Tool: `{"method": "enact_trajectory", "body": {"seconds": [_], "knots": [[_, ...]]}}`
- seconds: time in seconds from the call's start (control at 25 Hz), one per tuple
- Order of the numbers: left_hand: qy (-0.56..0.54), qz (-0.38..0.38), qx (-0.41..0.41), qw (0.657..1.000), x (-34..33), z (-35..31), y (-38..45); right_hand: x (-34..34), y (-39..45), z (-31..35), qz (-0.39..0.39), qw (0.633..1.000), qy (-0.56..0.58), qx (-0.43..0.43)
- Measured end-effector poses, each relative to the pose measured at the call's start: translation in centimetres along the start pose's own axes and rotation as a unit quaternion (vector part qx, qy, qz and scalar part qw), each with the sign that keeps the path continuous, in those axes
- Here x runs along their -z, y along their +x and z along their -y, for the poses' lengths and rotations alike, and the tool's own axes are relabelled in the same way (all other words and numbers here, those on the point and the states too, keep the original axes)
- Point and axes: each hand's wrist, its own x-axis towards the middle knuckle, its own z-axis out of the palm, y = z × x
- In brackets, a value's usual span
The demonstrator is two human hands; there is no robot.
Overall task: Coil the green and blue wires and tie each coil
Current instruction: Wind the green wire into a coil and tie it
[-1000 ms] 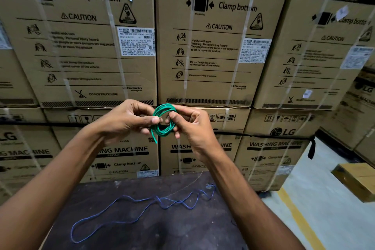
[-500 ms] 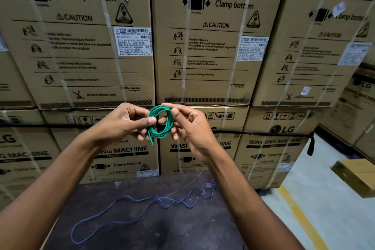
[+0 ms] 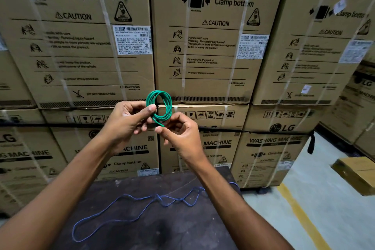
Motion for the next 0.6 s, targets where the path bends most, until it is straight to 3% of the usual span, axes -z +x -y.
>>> {"method": "enact_trajectory", "body": {"seconds": [0.2,0.4,0.6], "knots": [[-0.015,0.000,0.001,1.000,-0.5,0.8,-0.3,-0.9,0.0,-0.6,-0.039,0.996,0.079,-0.001],[-0.023,0.019,-0.007,1.000,-0.6,1.5,-0.6,-1.9,-0.6,-0.5,-0.057,0.960,0.260,-0.092],[-0.005,0.018,0.000,1.000,-0.1,2.0,-1.1,-1.6,-0.3,-0.3,-0.045,0.957,0.274,-0.088]]}}
